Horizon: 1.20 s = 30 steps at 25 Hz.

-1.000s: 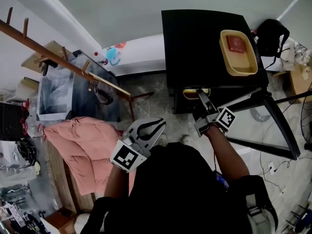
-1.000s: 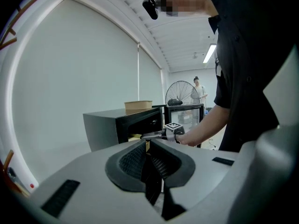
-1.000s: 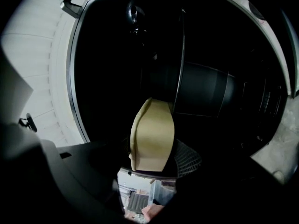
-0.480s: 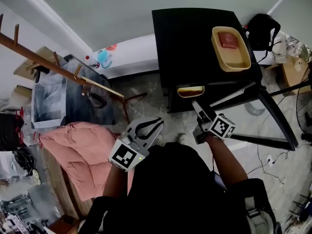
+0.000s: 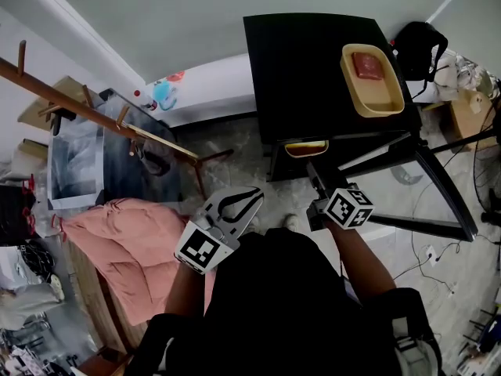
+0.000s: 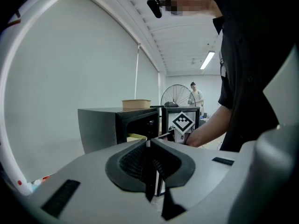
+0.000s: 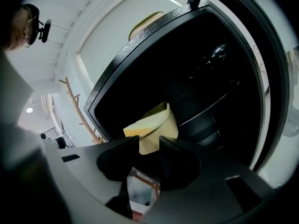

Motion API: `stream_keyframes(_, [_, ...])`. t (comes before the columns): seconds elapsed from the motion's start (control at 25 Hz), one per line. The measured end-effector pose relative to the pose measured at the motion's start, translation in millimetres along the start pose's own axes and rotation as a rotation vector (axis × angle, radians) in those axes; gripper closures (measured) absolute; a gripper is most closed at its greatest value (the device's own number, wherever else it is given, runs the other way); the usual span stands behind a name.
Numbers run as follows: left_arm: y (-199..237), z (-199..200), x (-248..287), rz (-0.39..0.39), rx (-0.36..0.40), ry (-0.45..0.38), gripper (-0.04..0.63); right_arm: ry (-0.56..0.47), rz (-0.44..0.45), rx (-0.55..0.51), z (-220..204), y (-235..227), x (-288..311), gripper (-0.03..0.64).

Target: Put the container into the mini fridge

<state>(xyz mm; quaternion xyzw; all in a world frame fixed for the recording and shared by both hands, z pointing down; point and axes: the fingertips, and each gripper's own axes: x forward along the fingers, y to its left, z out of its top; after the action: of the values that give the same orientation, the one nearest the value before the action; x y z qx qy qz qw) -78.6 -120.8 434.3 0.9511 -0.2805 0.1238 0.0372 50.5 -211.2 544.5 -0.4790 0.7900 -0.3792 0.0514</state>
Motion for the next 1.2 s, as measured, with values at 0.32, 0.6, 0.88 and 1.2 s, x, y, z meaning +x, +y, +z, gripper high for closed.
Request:
stream_keyframes(0.32, [6.8, -2.1, -10.6, 0.063, -0.036, -0.001, 0.554, 0.008, -0.009, 0.014, 7.8, -3.2, 21.6, 0.471])
stream_keyframes(0.6, [20.0, -1.4, -28.7, 0.148, -0.08, -0.018, 0.554, 0.021, -0.009, -0.015, 16.8, -4.2, 41.2, 0.472])
stream_keyframes(0.88, [20.4, -6.7, -37.3, 0.19, -0.097, -0.013, 0.554, 0.037, -0.011, -0.028, 21.8, -5.2, 53.4, 0.473])
stream_keyframes(1.2, [21.2, -1.7, -40.8, 0.195, -0.098, -0.038, 0.554, 0.039, -0.035, -0.107, 20.6, -0.4, 48.1, 0.474])
